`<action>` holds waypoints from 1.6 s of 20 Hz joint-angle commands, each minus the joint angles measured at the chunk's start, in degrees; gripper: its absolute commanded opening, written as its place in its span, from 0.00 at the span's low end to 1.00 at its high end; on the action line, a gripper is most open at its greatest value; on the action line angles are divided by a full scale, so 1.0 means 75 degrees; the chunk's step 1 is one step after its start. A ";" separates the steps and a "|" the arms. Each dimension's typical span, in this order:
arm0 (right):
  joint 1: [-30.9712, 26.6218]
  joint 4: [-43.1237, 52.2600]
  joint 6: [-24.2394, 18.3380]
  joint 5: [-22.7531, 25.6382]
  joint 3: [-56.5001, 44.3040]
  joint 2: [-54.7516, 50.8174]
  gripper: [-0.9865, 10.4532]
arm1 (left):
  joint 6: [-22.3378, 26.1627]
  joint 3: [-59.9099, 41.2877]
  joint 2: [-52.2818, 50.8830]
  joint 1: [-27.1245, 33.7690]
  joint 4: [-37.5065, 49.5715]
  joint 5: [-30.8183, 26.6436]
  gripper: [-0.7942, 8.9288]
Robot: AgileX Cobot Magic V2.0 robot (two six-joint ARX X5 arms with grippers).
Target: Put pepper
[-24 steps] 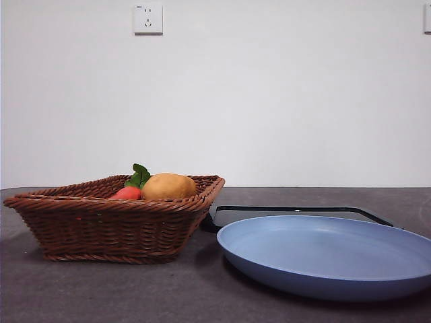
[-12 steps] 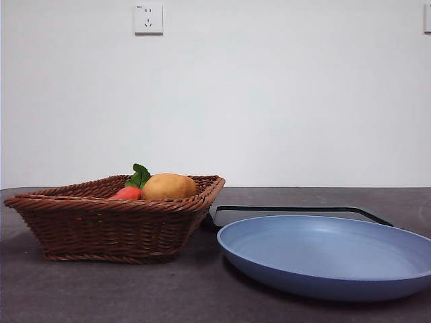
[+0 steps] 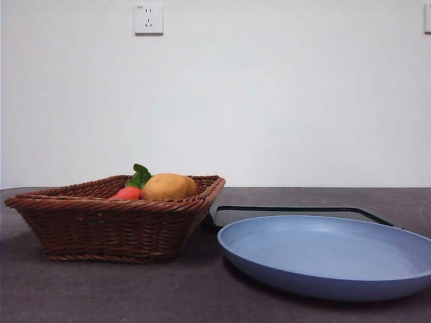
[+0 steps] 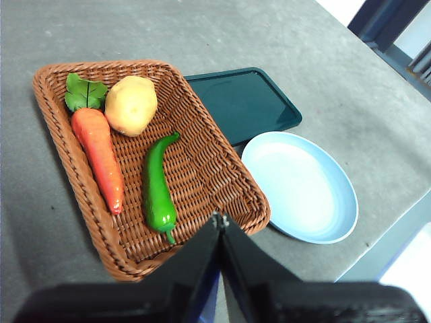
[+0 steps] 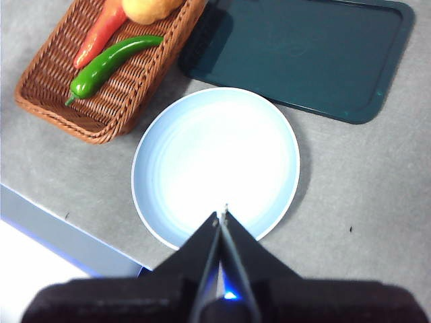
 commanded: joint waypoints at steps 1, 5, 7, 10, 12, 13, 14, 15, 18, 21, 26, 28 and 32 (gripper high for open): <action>0.0017 0.0064 -0.0137 0.0009 0.0128 0.0055 0.12 | 0.0166 0.0102 0.0032 -0.0012 0.0044 0.0050 0.11; 0.0017 0.0061 -0.0055 0.0032 0.0128 0.0157 0.36 | 0.0099 0.0102 0.0032 -0.0012 0.0047 0.0050 0.46; 0.0017 0.0055 -0.0047 0.0032 0.0128 0.0291 0.36 | 0.0090 0.0102 0.0032 -0.0017 0.0041 0.0052 0.46; 0.0017 0.0149 -0.0044 0.0038 0.0128 0.0627 0.36 | 0.0079 0.0102 0.0032 -0.0017 0.0044 0.0085 0.46; 0.0017 0.0318 -0.0044 0.0038 0.0128 0.1067 0.36 | 0.0079 0.0102 0.0032 -0.0017 0.0044 0.0102 0.46; 0.0017 0.0440 -0.0041 0.0041 0.0128 0.1370 0.36 | 0.0079 0.0102 0.0032 -0.0017 0.0044 0.0102 0.46; 0.0017 0.0562 -0.0035 0.0044 0.0128 0.1682 0.36 | 0.0076 0.0102 0.0032 -0.0017 0.0044 0.0102 0.46; 0.0017 0.0685 -0.0020 0.0044 0.0128 0.1982 0.36 | 0.0079 0.0102 0.0032 -0.0017 0.0044 0.0105 0.46; 0.0020 0.1072 -0.0023 0.0055 0.0128 0.3075 0.36 | 0.0079 0.0102 0.0032 -0.0017 0.0044 0.0105 0.46; 0.0020 0.1498 -0.0029 0.0085 0.0125 0.4144 0.36 | 0.0079 0.0102 0.0032 -0.0017 0.0047 0.0105 0.46; 0.0114 0.2049 -0.0140 0.0469 0.0125 0.5488 0.36 | 0.0079 0.0102 0.0032 -0.0017 0.0050 0.0102 0.46; 0.0146 0.2232 -0.0146 0.0458 0.0125 0.5904 0.36 | 0.0079 0.0102 0.0032 -0.0017 0.0047 0.0102 0.46; 0.0338 0.2550 -0.0221 0.0466 0.0125 0.6548 0.32 | 0.0079 0.0102 0.0032 -0.0017 0.0041 0.0102 0.46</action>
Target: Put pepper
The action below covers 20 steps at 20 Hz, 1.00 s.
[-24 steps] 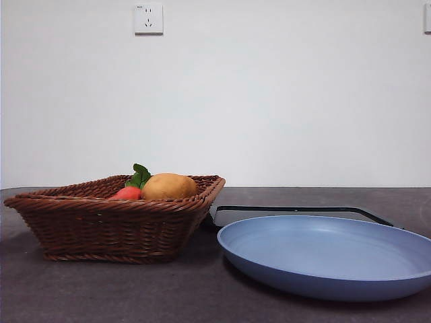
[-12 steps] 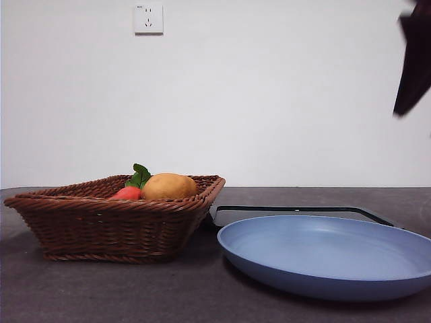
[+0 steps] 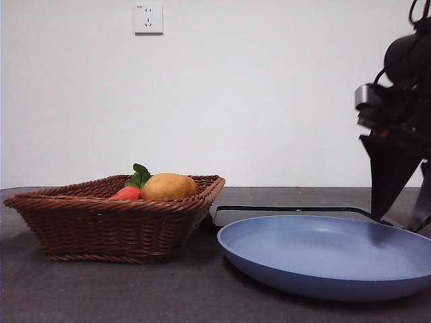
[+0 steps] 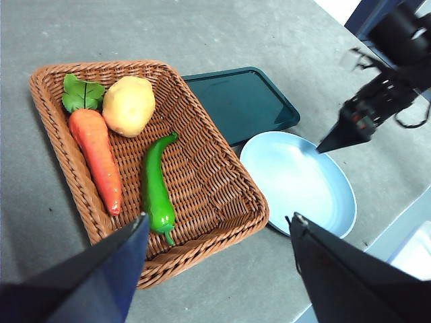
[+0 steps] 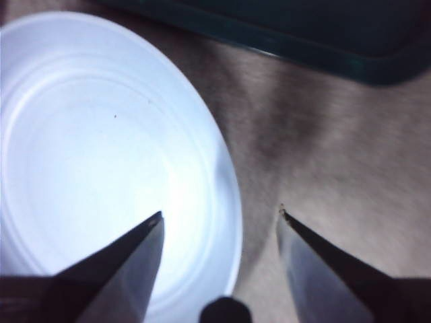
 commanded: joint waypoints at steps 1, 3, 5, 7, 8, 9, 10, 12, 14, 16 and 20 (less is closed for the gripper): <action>0.0093 0.0160 -0.0096 0.0006 0.0119 0.0323 0.32 | 0.0061 0.0102 0.0029 -0.0017 0.0041 0.0038 0.46; 0.0108 0.0236 -0.0096 0.0003 0.0119 0.0510 0.30 | 0.0061 0.0102 0.0029 -0.0017 0.0041 0.0032 0.46; 0.0131 0.0291 -0.0093 0.0006 0.0119 0.0586 0.22 | 0.0061 0.0102 0.0029 -0.0017 0.0044 0.0032 0.46; 0.0131 0.0286 -0.0090 0.0064 0.0119 0.0597 0.12 | 0.0061 0.0102 0.0029 -0.0017 0.0041 0.0032 0.46; 0.0131 0.0280 -0.0052 0.0166 0.0119 0.0597 0.09 | 0.0058 0.0102 0.0029 -0.0017 0.0041 0.0032 0.46; 0.0128 0.0277 -0.0003 0.0239 0.0119 0.0597 0.09 | 0.0058 0.0102 0.0029 -0.0017 0.0038 0.0032 0.46; 0.0125 0.0277 0.0006 0.0361 0.0119 0.0597 0.09 | 0.0052 0.0102 0.0029 -0.0017 0.0029 0.0032 0.46; 0.0108 0.0277 0.0067 0.0458 0.0119 0.0597 0.09 | 0.0023 0.0102 0.0032 -0.0055 0.0012 0.0026 0.46; 0.0076 0.0169 0.0166 0.0323 0.0122 0.0519 0.09 | 0.0003 0.0102 0.0032 -0.0201 0.0015 -0.0029 0.45; 0.0012 0.0020 0.0227 0.0093 0.0122 0.0169 0.09 | -0.0058 0.0102 0.0032 -0.0399 0.0023 -0.0291 0.45; -0.0172 -0.0469 0.0458 -0.0055 0.0323 -0.1105 0.09 | -0.0149 0.0189 0.0428 -0.0935 0.0119 -0.0729 0.45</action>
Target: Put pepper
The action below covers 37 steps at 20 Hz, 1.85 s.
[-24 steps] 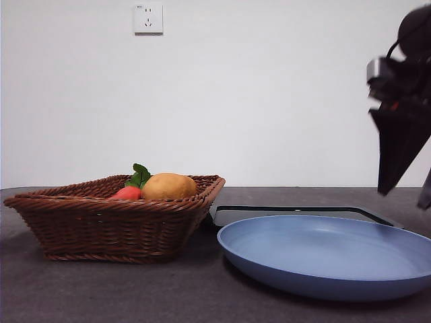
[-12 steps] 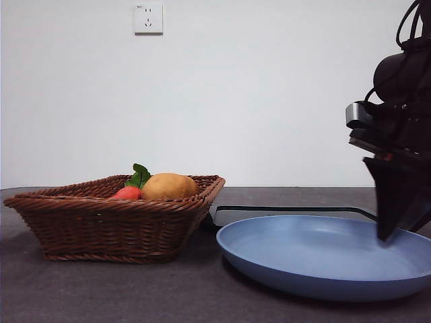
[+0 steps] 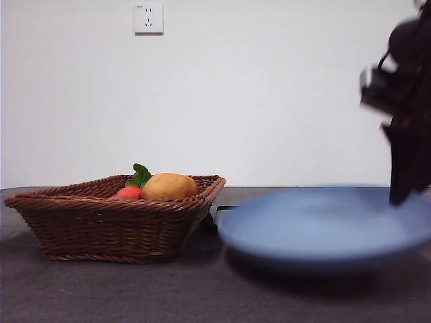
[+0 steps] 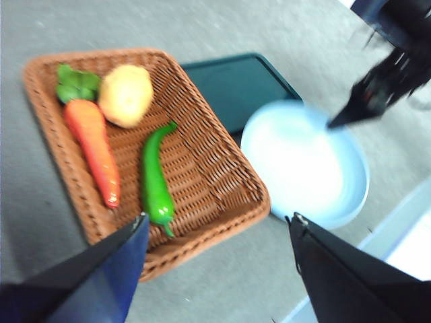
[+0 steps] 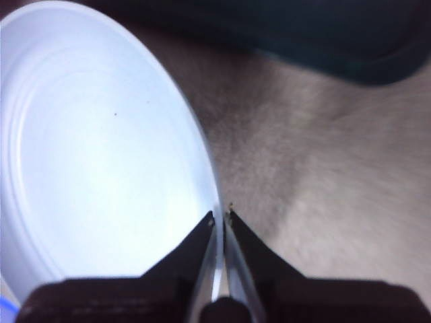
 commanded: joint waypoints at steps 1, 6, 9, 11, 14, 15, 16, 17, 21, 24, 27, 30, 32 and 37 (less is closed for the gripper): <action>-0.0079 -0.0204 0.0233 -0.0052 0.0283 -0.0635 0.09 | -0.0052 0.0239 0.0440 -0.0303 0.0128 -0.0274 0.45; -0.0493 -0.0527 0.0495 -0.0041 0.0379 -0.2282 0.09 | -0.0052 0.0597 0.1734 -0.1355 0.0711 -0.1492 0.45; -0.0592 -0.0603 0.0621 -0.0079 0.0379 -0.2999 0.09 | -0.0050 0.1064 0.2850 -0.2087 0.0962 -0.2428 0.45; -0.0592 -0.0624 0.0743 -0.0087 0.0379 -0.3325 0.09 | -0.0044 0.1512 0.3719 -0.2541 0.0976 -0.3045 0.45; -0.0592 -0.0685 0.0839 -0.0090 0.0379 -0.3596 0.09 | -0.0015 0.2218 0.5015 -0.2996 0.0959 -0.3809 0.45; -0.0592 -0.0734 0.0839 -0.0087 0.0379 -0.3649 0.09 | -0.0012 0.2419 0.5415 -0.3107 0.0933 -0.3995 0.45; -0.0592 -0.0793 0.0836 -0.0087 0.0379 -0.3704 0.09 | 0.0026 0.2600 0.5826 -0.3217 0.0924 -0.4135 0.45; -0.0592 -0.0822 0.0836 -0.0090 0.0379 -0.3739 0.09 | 0.0076 0.2716 0.6117 -0.3293 0.0906 -0.4211 0.45; -0.0589 -0.0836 0.0836 -0.0093 0.0379 -0.3803 0.09 | 0.0192 0.2847 0.7111 -0.3480 0.1058 -0.4392 0.45; -0.0589 -0.0860 0.0833 -0.0093 0.0379 -0.3803 0.09 | 0.0192 0.2847 0.7635 -0.3480 0.1148 -0.4572 0.45; -0.0589 -0.0889 0.0831 -0.0093 0.0379 -0.3803 0.09 | 0.0192 0.2847 0.7901 -0.3477 0.1282 -0.4572 0.45; -0.0589 -0.0901 0.0825 -0.0096 0.0379 -0.3803 0.09 | 0.0192 0.2847 0.8145 -0.3477 0.1463 -0.4570 0.45; -0.0589 -0.0909 0.0781 -0.0093 0.0379 -0.3803 0.09 | 0.0192 0.2847 0.8288 -0.3477 0.1454 -0.4567 0.45; -0.0589 -0.0906 0.0737 -0.0093 0.0379 -0.3803 0.09 | 0.0189 0.2844 0.8323 -0.3474 0.1504 -0.4567 0.42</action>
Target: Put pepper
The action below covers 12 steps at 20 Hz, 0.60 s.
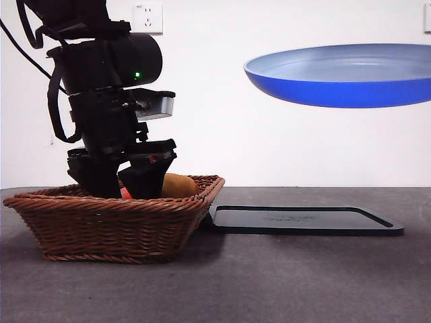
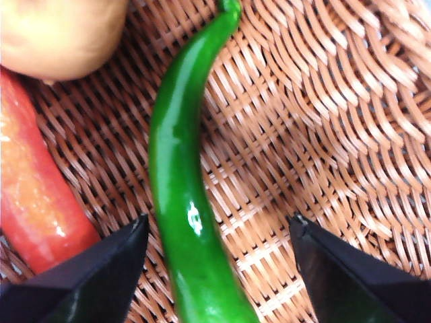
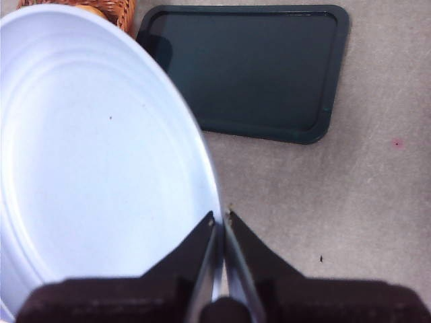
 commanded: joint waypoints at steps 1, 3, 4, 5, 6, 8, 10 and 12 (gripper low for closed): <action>0.0012 0.0073 -0.0017 -0.0041 0.0160 0.0026 0.09 | 0.0090 0.0114 0.0114 -0.0041 0.0017 -0.0006 0.38; 0.0012 0.0076 -0.0038 -0.0038 0.0160 0.0026 0.09 | 0.0082 0.0114 0.0114 -0.0041 -0.0026 0.0000 0.34; 0.0012 0.0076 -0.0041 -0.0038 0.0160 0.0026 0.09 | 0.0047 0.0114 0.0114 -0.0041 -0.0050 -0.0006 0.32; 0.0012 0.0076 -0.0047 -0.0038 0.0160 0.0026 0.09 | 0.0012 0.0114 0.0114 -0.0041 -0.0079 -0.0009 0.30; 0.0012 0.0076 -0.0061 -0.0038 0.0160 0.0026 0.09 | -0.0012 0.0114 0.0114 -0.0041 -0.0099 -0.0012 0.29; 0.0012 0.0076 -0.0064 -0.0038 0.0160 0.0026 0.09 | -0.0149 0.0114 0.0114 -0.0029 -0.0137 -0.0029 0.26; 0.0012 0.0076 -0.0064 -0.0038 0.0160 0.0026 0.09 | -0.0163 0.0114 0.0114 -0.0026 -0.0122 -0.0026 0.22; 0.0012 0.0076 -0.0064 -0.0038 0.0160 0.0026 0.09 | -0.0187 0.0114 0.0114 -0.0026 -0.0096 -0.0020 0.21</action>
